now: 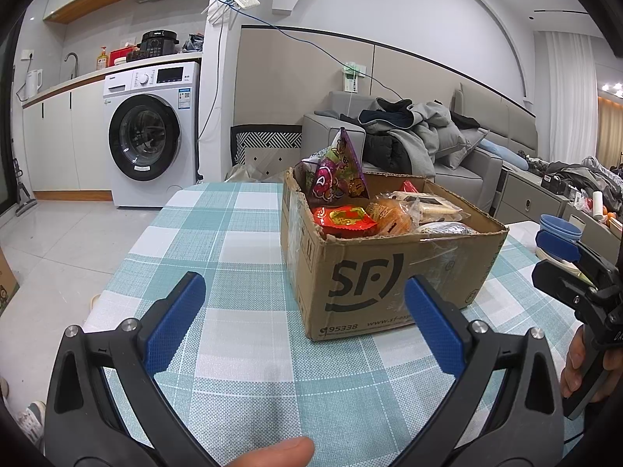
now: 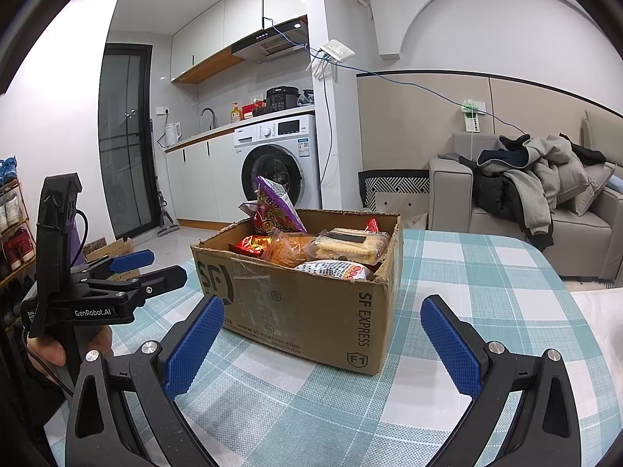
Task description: Organize snacks
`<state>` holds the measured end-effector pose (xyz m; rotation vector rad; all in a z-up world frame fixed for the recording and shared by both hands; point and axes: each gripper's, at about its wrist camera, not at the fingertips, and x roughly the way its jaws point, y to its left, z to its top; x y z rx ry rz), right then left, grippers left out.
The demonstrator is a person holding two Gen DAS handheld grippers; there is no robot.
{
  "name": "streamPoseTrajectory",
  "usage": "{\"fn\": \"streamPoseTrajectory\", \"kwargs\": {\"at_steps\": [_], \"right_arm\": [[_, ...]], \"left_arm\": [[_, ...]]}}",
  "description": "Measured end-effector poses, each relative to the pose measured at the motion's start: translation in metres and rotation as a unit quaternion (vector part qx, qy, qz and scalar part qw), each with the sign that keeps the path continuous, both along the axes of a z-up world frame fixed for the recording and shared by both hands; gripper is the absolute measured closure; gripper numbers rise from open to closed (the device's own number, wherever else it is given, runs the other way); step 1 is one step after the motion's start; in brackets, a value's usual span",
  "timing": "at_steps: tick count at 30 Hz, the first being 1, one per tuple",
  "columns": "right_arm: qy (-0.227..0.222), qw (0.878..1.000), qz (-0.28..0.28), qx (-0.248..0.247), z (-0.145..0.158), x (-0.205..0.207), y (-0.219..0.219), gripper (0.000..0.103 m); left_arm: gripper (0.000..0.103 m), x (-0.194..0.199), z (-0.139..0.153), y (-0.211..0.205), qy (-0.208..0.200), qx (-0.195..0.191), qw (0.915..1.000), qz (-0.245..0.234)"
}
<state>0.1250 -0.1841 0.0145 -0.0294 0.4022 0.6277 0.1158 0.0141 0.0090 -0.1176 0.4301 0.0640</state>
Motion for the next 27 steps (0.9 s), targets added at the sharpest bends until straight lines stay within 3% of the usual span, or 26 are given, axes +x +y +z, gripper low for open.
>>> {"fn": "streamPoseTrajectory", "kwargs": {"at_steps": [27], "right_arm": [[0.000, 1.000, 0.000, -0.001, 0.0000, -0.0002, 0.0008, 0.000]], "left_arm": [[0.001, -0.0018, 0.0015, -0.0001, -0.001, 0.004, 1.0000, -0.002]]}}
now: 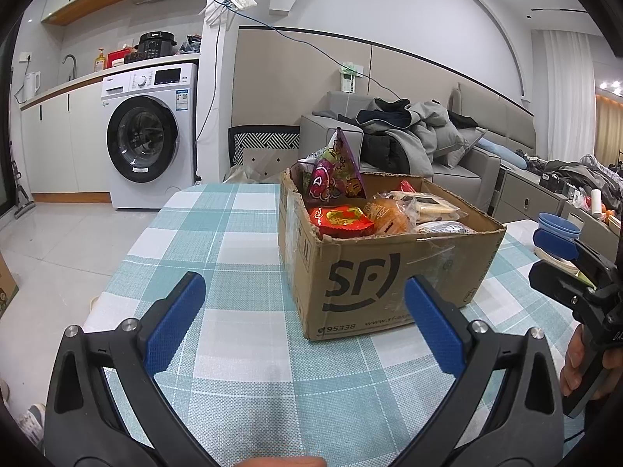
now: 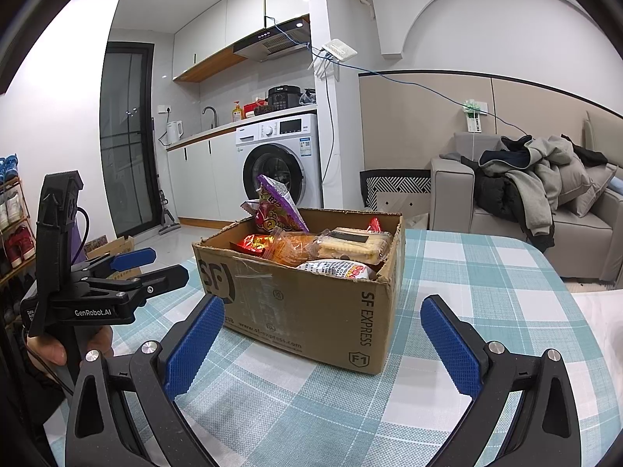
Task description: Organize snacks
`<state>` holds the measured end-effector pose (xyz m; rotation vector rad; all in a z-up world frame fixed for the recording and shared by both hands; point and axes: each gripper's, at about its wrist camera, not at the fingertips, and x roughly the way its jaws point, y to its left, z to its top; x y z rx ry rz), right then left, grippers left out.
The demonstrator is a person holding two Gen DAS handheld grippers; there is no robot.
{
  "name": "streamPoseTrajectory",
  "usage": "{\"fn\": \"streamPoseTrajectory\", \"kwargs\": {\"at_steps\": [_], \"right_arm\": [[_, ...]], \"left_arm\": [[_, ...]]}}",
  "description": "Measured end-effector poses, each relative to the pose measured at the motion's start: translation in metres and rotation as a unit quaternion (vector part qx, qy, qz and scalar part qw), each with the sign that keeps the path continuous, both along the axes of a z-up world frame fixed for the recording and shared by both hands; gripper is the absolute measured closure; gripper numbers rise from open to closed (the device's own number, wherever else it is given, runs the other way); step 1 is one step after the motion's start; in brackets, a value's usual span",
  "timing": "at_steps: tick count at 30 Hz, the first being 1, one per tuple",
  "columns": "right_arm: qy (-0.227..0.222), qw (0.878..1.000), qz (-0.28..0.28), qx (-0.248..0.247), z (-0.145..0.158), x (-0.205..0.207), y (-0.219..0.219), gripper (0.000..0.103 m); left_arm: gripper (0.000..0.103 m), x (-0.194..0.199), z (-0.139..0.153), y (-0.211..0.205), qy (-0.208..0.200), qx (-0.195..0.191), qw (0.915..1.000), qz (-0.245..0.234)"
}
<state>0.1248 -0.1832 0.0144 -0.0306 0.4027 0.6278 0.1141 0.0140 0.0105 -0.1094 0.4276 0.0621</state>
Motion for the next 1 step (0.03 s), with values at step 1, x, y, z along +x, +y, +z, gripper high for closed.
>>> {"fn": "streamPoseTrajectory", "kwargs": {"at_steps": [1], "right_arm": [[0.000, 1.000, 0.000, 0.000, -0.0002, 0.0002, 0.0002, 0.000]], "left_arm": [[0.001, 0.0002, -0.0001, 0.0002, 0.000, 0.000, 1.0000, 0.000]]}}
